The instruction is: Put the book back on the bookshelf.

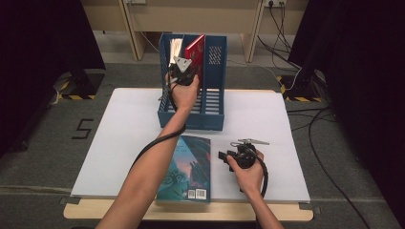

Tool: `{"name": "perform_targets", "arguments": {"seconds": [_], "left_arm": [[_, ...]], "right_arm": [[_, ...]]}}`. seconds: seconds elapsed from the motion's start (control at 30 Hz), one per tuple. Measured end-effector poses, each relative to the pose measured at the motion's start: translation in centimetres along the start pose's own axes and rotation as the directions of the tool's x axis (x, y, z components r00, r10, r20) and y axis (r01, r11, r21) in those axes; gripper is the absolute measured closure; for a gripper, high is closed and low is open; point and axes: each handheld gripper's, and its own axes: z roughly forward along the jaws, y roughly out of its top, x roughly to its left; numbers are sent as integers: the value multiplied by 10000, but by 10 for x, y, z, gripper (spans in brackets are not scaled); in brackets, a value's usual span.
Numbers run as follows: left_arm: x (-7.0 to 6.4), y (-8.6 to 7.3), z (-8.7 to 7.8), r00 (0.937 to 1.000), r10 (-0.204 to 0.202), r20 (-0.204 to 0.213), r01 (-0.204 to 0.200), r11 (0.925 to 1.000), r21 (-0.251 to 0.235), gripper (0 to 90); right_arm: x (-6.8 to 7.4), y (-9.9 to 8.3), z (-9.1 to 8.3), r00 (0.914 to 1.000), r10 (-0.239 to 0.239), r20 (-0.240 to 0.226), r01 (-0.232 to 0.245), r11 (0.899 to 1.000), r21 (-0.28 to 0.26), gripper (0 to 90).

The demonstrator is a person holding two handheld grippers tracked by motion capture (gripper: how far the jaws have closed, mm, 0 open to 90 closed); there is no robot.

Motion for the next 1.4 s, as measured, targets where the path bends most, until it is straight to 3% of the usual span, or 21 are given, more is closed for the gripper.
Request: {"name": "perform_targets", "arguments": {"seconds": [1.1,1.23,1.4], "left_arm": [[1,3,16,9998,-150,-95,147,9994,-302,787],[0,-2,18,9998,-26,-184,23,9998,-201,787],[-1,-8,21,9997,-154,-187,152,9998,-104,786]], "right_arm": [[1,-2,2,9999,-138,-30,138,9998,115,544],[-1,-2,2,9999,-110,-19,110,9999,122,544],[0,-3,3,9999,-156,-16,156,9997,168,544]]}}
